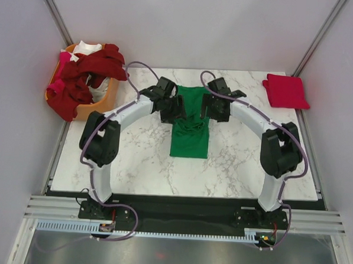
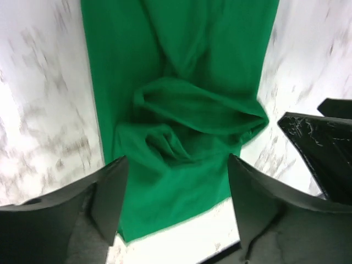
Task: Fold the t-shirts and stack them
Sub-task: Fold the tshirt
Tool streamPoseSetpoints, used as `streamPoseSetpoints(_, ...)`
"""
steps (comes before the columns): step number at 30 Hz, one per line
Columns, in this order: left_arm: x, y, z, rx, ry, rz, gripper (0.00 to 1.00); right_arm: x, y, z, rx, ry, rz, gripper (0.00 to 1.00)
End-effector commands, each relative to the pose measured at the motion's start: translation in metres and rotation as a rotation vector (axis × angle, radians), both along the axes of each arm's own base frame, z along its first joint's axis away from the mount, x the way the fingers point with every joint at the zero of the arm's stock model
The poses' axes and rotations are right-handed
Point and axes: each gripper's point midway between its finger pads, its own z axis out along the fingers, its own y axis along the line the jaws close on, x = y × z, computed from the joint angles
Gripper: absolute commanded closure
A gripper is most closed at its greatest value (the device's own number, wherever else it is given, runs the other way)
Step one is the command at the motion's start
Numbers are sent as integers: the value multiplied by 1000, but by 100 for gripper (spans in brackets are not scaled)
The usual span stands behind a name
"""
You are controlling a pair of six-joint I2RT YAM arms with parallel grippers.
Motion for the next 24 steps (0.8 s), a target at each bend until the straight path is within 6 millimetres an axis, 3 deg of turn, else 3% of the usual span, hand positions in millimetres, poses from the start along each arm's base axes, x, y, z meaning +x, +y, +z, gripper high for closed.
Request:
streamPoseSetpoints(1, 56, 7, 23, -41, -78, 23, 17, 57, -21, 25, -22, -82, -73, 18)
streamPoseSetpoints(2, 70, 6, 7, -37, -54, 12, 10, 69, -34, 19, -39, -68, -107, 18)
streamPoseSetpoints(3, 100, -3, 42, -116, -123, -13, 1, 87, -33, 46, -16, -124, -119, 18)
streamPoseSetpoints(5, 108, 4, 50, -72, -77, -19, 0, 91, -40, 65, -25, -139, -124, 17)
streamPoseSetpoints(6, 125, 1, 75, -74, -141, -21, 0, 91, -40, 80, -19, -167, -120, 17)
streamPoseSetpoints(7, 125, 1, 86, -77, -163, -36, 0, 90, -38, 87, -7, -186, -107, 18)
streamPoseSetpoints(8, 124, 1, 99, -78, -199, -56, 0, 83, -38, 109, 15, -230, -88, 18)
streamPoseSetpoints(9, 120, 7, 110, -61, -223, -46, 0, 68, -31, 92, 38, -184, -48, 19)
streamPoseSetpoints(11, 110, 15, 117, -44, -232, -43, 3, 54, -20, 105, 122, -228, -2, 34)
streamPoseSetpoints(12, 96, 19, 94, -18, -173, -47, 4, 34, -15, 76, 143, -158, 28, 43)
streamPoseSetpoints(13, 83, 23, 110, -25, -194, -49, 6, 27, 4, 75, 227, -165, 95, 49)
streamPoseSetpoints(14, 77, 22, 107, -24, -203, -58, 7, 16, 13, 74, 261, -157, 133, 51)
streamPoseSetpoints(15, 54, 23, 77, 2, -137, -83, 8, -3, 24, 54, 268, -111, 180, 53)
streamPoseSetpoints(16, 41, 22, 87, -5, -166, -95, 8, -9, 39, 50, 300, -113, 228, 59)
streamPoseSetpoints(17, 30, 23, 82, -1, -161, -102, 9, -14, 46, 42, 306, -96, 254, 66)
streamPoseSetpoints(18, 11, 21, 57, 6, -120, -121, 9, -19, 51, 33, 313, -74, 272, 72)
streamPoseSetpoints(19, 0, 22, 65, -11, -140, -122, 10, -19, 56, 21, 326, -47, 274, 85)
streamPoseSetpoints(20, -9, 21, 60, -19, -131, -120, 11, -20, 60, 16, 340, -28, 285, 89)
streamPoseSetpoints(21, -34, 27, 32, 11, -59, -137, 11, -16, 63, 15, 347, -27, 288, 92)
streamPoseSetpoints(23, -58, 31, 24, 22, -33, -156, 11, -14, 69, 1, 361, 16, 293, 96)
streamPoseSetpoints(24, -54, 12, 25, -52, -90, -164, 14, -8, 73, -3, 365, 24, 296, 96)
